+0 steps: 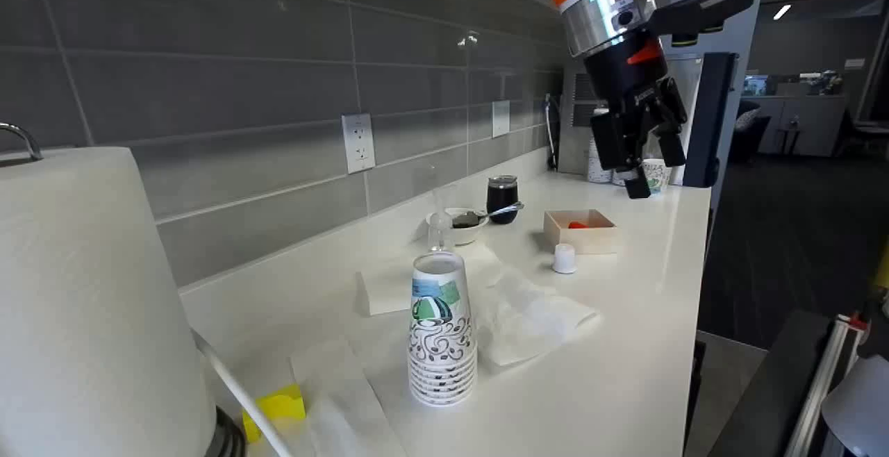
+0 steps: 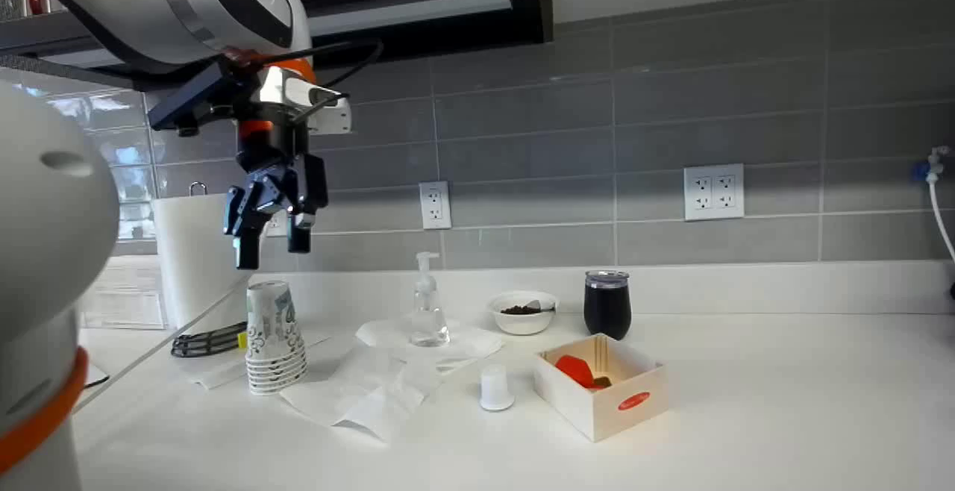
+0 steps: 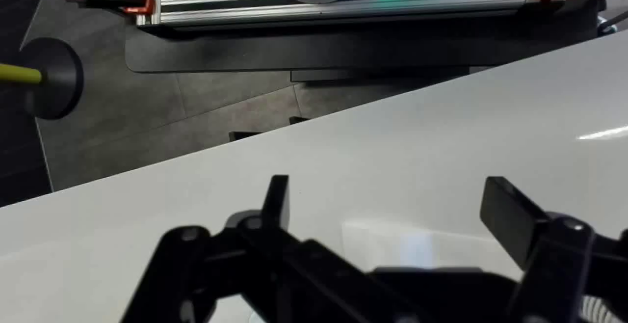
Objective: Uncover the black cup
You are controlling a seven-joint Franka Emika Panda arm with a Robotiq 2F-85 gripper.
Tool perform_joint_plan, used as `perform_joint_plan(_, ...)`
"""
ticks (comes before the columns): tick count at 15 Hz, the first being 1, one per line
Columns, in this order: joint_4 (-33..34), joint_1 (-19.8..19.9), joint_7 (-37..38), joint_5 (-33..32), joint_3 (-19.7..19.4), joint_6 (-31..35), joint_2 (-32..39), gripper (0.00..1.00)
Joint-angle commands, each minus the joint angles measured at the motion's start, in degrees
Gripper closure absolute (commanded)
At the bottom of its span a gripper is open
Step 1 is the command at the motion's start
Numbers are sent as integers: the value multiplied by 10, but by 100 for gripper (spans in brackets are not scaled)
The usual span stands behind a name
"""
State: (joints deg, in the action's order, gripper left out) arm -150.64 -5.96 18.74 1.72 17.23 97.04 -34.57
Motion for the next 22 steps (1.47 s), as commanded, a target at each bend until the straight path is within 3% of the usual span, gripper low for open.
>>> perform_joint_plan(1, 1, -10, 5, -4, -9, -1, 2, 0)
perform_joint_plan(9, 1, -10, 5, -4, -9, -1, 2, 0)
perform_joint_plan(12, -6, -3, -15, -12, -24, 27, 19, 0)
perform_joint_plan(17, -32, 27, -72, -43, -87, 110, 34, 0)
perform_joint_plan(22, -32, 88, -138, -100, -165, 237, 75, 0)
